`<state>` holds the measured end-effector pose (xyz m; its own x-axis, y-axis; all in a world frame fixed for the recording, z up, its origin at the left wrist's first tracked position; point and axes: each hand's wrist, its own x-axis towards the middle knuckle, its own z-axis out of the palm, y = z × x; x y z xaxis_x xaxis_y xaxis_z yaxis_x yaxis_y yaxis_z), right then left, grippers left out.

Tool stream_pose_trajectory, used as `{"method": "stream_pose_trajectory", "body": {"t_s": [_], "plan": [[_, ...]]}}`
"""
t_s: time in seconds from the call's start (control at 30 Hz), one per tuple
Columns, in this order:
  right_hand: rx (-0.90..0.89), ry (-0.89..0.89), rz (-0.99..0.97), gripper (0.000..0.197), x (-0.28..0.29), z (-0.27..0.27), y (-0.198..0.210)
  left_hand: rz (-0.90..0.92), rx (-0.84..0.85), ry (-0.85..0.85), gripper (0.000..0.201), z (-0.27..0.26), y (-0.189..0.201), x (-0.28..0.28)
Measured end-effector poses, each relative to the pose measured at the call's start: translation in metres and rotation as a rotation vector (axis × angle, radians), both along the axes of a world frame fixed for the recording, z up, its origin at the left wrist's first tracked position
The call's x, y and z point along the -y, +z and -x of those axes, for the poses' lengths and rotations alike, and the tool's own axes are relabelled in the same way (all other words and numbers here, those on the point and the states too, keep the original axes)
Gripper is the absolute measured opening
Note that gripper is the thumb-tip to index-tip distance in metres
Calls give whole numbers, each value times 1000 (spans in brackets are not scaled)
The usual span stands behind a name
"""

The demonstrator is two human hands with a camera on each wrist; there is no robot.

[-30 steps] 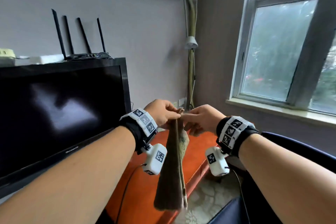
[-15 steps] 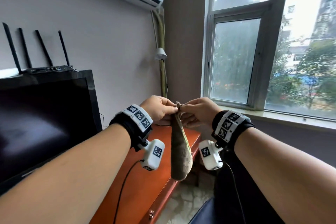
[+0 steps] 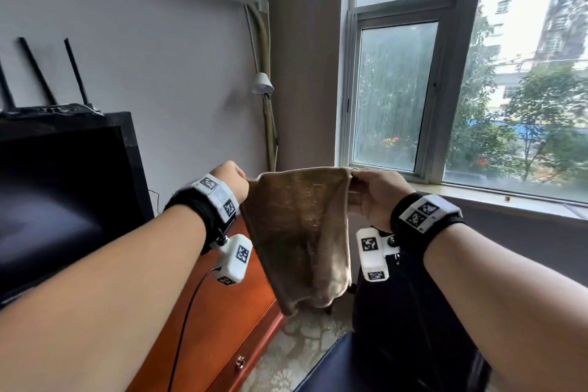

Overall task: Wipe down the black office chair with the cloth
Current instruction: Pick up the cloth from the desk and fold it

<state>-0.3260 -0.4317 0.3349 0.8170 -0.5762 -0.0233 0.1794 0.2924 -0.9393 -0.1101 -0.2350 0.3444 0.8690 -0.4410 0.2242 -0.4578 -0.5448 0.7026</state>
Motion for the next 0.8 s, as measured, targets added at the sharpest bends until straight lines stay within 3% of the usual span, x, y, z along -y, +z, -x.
{"method": "stream_pose_trajectory", "body": {"t_s": [0.07, 0.17, 0.27, 0.33, 0.47, 0.57, 0.67, 0.8], "plan": [[32, 7, -5, 25, 0, 3, 4, -29, 42, 44, 13, 11, -1, 1], [38, 0, 6, 22, -3, 3, 8, 101, -8, 16, 25, 30, -1, 8], [28, 7, 16, 22, -5, 5, 8, 227, -308, -301, 23, 49, -6, 20], [30, 22, 20, 23, -7, 8, 8, 122, -440, -481, 26, 60, -10, 26], [50, 40, 2, 21, -7, 12, 11, -125, -458, -614, 39, 79, -21, 35], [28, 62, 38, 26, -3, 18, 13, -137, -475, -714, 26, 93, -25, 44], [3, 46, 59, 26, 4, 26, 14, -38, -527, -739, 22, 105, -22, 54], [-174, -200, 275, 15, 10, 33, 11, 48, -542, -721, 15, 114, -16, 61]]}}
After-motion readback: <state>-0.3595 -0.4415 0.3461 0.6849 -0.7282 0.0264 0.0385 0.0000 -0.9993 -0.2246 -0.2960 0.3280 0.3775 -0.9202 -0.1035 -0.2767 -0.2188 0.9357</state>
